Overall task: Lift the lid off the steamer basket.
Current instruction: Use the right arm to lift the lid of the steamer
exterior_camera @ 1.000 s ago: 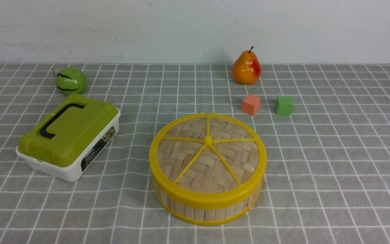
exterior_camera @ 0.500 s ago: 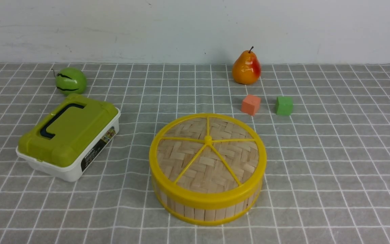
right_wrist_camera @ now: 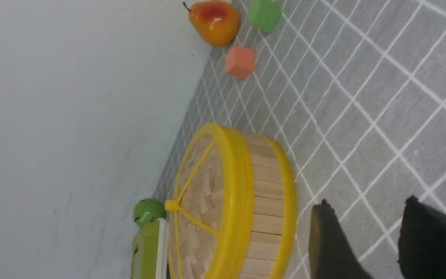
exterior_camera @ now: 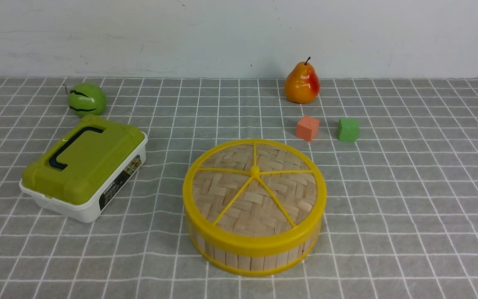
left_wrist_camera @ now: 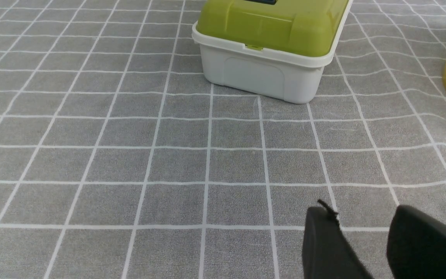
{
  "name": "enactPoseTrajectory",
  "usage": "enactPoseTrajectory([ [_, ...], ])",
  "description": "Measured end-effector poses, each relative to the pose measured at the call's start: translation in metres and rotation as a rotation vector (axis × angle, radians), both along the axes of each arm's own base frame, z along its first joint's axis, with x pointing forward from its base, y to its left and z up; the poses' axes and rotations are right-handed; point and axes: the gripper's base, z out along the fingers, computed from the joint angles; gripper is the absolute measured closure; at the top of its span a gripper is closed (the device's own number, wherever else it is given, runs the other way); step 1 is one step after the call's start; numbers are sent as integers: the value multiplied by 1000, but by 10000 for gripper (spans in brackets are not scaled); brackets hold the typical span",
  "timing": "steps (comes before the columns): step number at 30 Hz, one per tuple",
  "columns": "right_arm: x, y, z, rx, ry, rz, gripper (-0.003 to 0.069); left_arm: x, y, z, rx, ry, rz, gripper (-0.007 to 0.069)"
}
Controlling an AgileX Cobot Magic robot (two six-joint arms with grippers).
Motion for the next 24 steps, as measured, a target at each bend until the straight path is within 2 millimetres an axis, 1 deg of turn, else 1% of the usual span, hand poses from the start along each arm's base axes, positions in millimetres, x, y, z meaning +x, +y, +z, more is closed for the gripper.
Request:
enactPoseTrajectory([
  [2, 0, -1, 1, -66, -22, 5, 417, 0, 0, 0, 0, 0, 0, 386],
  [6, 1, -3, 3, -132, -59, -8, 417, 0, 0, 0, 0, 0, 0, 386],
  [10, 1, -4, 6, -300, -110, 7, 420, 0, 0, 0, 0, 0, 0, 386],
  [11, 1, -4, 6, -310, -114, 9, 421, 0, 0, 0, 0, 0, 0, 386],
  [12, 0, -3, 16, -418, -148, 45, 436, 0, 0, 0, 0, 0, 0, 386],
  [13, -1, -2, 25, -461, -172, 57, 447, 0, 0, 0, 0, 0, 0, 386],
  [14, -3, 0, 41, -565, -206, 91, 488, 0, 0, 0, 0, 0, 0, 386],
  [15, -4, 1, 57, -633, -231, 108, 529, 0, 0, 0, 0, 0, 0, 386],
  [16, -5, 1, 68, -686, -250, 119, 547, 0, 0, 0, 0, 0, 0, 386],
  [17, -5, 2, 82, -755, -263, 138, 596, 0, 0, 0, 0, 0, 0, 386],
  [18, -4, 2, 96, -830, -267, 158, 620, 0, 0, 0, 0, 0, 0, 386],
  [19, 1, 2, 121, -934, -263, 199, 657, 0, 0, 0, 0, 0, 0, 386],
  [20, 7, 1, 141, -1032, -242, 239, 672, 0, 0, 0, 0, 0, 0, 386],
  [21, 14, 1, 152, -1088, -207, 288, 675, 0, 0, 0, 0, 0, 0, 386],
  [22, 13, 1, 157, -1099, -219, 278, 676, 0, 0, 0, 0, 0, 0, 386],
  [23, 22, 1, 176, -1160, -190, 330, 677, 0, 0, 0, 0, 0, 0, 386],
  [24, 29, 0, 187, -1205, -162, 367, 677, 0, 0, 0, 0, 0, 0, 386],
])
